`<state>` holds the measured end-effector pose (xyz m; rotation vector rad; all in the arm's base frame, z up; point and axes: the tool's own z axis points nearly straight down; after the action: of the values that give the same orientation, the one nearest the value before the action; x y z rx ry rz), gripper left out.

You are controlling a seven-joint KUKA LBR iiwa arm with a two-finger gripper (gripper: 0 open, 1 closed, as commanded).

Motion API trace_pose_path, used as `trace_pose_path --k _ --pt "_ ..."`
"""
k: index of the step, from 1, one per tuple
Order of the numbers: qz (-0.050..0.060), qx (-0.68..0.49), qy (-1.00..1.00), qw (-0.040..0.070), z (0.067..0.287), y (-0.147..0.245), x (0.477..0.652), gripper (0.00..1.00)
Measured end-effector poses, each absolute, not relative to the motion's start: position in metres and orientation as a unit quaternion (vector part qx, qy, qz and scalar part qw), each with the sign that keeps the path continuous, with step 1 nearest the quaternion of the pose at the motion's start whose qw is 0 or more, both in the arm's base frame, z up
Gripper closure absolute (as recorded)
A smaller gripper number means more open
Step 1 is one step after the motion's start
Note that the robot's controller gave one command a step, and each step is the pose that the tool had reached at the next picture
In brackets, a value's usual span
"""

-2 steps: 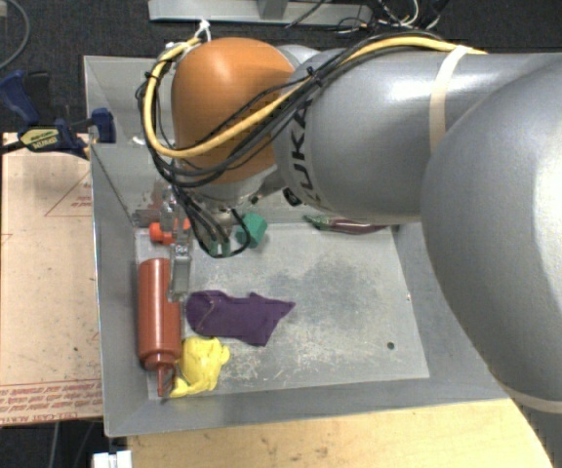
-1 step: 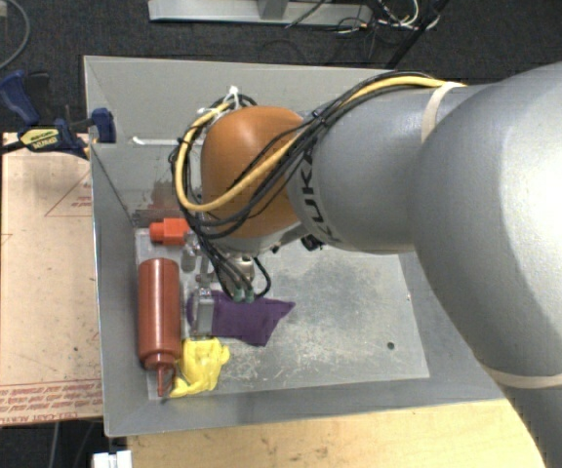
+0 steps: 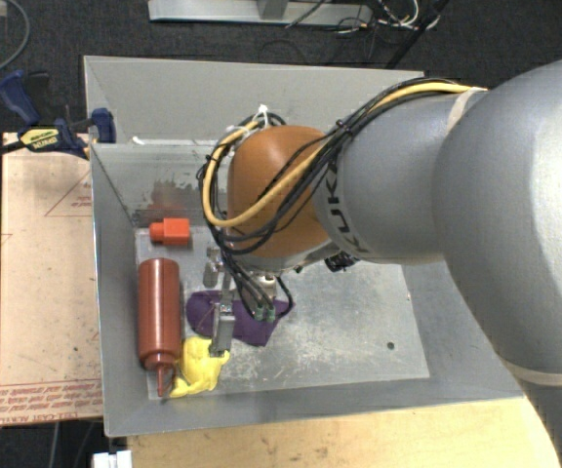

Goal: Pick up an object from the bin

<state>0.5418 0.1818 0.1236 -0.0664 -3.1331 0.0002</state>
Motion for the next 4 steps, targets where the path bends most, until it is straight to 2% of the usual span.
trace_pose_path --k 1,2,3,4 --pt "-0.001 -0.002 -1.0 -0.001 0.141 0.176 0.541 0.0" --pt "-0.001 -0.061 -0.998 0.001 0.088 0.162 0.544 0.0" --pt "-0.002 -0.029 -1.0 -0.002 0.07 0.143 0.539 1.0" --pt "-0.002 -0.029 -1.0 -0.002 0.07 0.143 0.539 1.0"
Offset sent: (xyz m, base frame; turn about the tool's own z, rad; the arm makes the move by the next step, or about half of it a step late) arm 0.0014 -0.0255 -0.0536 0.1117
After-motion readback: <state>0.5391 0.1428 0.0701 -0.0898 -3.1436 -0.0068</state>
